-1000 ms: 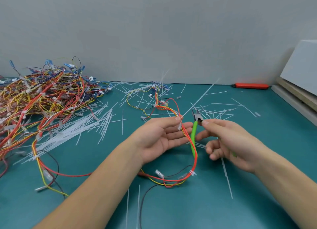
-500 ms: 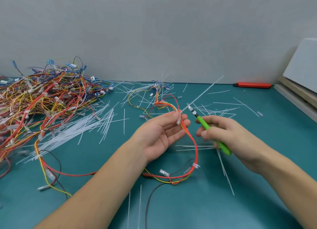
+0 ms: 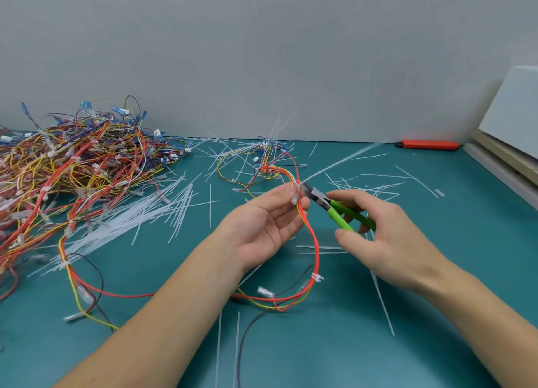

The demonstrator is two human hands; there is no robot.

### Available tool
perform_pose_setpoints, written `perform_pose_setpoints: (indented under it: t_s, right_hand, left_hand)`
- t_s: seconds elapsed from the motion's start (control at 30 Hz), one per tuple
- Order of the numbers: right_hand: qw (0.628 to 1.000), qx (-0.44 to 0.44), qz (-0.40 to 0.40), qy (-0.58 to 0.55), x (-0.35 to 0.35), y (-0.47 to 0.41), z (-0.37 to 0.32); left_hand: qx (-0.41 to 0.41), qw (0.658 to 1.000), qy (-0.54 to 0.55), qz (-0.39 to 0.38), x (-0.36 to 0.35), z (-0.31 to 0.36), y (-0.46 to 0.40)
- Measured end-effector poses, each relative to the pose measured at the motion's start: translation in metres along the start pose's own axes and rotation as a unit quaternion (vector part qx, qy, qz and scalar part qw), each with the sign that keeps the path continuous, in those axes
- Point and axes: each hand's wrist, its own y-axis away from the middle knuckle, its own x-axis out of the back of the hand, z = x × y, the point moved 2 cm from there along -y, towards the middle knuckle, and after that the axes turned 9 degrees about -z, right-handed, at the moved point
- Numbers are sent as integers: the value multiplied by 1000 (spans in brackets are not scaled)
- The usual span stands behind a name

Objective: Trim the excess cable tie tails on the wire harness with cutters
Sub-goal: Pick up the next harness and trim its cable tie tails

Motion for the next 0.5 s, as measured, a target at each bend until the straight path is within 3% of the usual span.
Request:
perform_pose_setpoints:
  t_s: [0.5]
  right_hand:
    - [999,38,-7,-13,-9,-3,6]
  left_hand:
    - [23,999,-19,-18,-1,-6,1]
